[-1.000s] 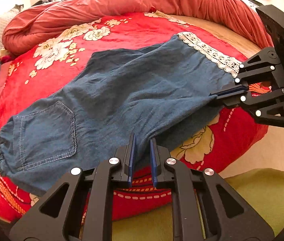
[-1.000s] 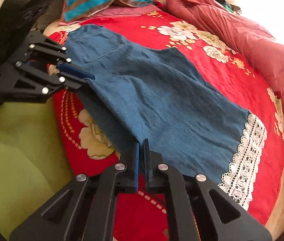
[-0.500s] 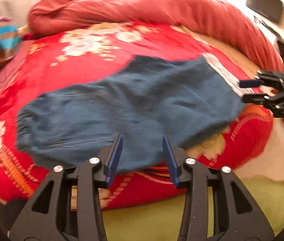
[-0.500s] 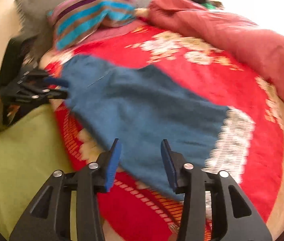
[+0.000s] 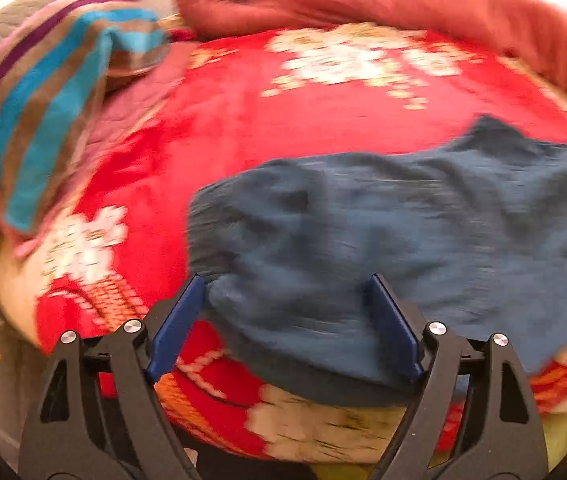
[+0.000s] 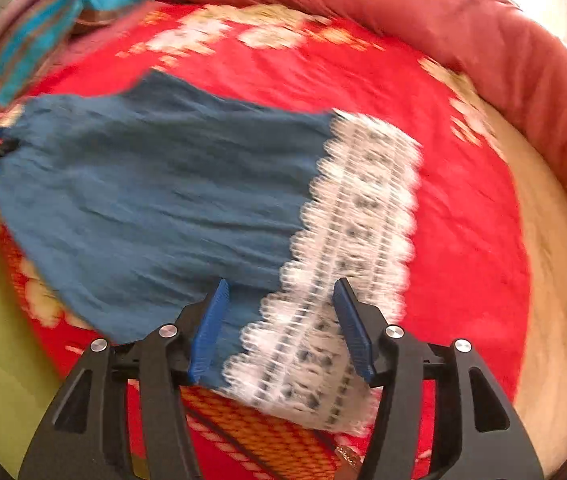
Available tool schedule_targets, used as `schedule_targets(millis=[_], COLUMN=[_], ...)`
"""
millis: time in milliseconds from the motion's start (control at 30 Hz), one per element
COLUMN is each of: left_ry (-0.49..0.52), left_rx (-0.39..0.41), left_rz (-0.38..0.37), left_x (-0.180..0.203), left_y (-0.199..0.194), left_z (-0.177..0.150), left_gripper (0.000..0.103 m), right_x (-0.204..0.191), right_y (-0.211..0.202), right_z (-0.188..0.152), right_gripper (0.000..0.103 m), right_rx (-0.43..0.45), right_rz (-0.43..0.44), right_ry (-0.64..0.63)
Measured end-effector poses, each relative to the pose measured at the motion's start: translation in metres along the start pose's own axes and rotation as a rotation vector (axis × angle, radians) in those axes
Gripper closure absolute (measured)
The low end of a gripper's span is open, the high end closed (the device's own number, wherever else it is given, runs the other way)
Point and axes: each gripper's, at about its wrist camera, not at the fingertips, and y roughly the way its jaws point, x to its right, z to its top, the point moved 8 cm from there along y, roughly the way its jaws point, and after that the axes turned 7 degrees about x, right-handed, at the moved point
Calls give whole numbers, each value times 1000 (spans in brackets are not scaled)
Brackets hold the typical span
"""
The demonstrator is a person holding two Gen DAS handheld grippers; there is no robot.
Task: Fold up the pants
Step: 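Open the left gripper and withdraw both grippers from the folded pants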
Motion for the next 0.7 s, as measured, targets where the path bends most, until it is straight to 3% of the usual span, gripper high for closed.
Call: schedule_targets(millis=[133,300,467,700], left_ry=[-133,-139,-128,-65], left_rx=[-15,60,152,153], left_rz=[-102,-98,-127,-351], left_x=[-15,-14,-2,64], left_y=[7,-20,-54,-65], left_z=[-10,-4,25,79], left_gripper=[25,25,25,25], right_x=[0,0,-4,-19], right_y=[4,-8,-32,-27], right_z=[-6,3,28,49], right_gripper=[50,49,45,43], right_rx=[19,51,174,213], right_rz=[-5,15,74,135], right_ry=[14,42,65,27])
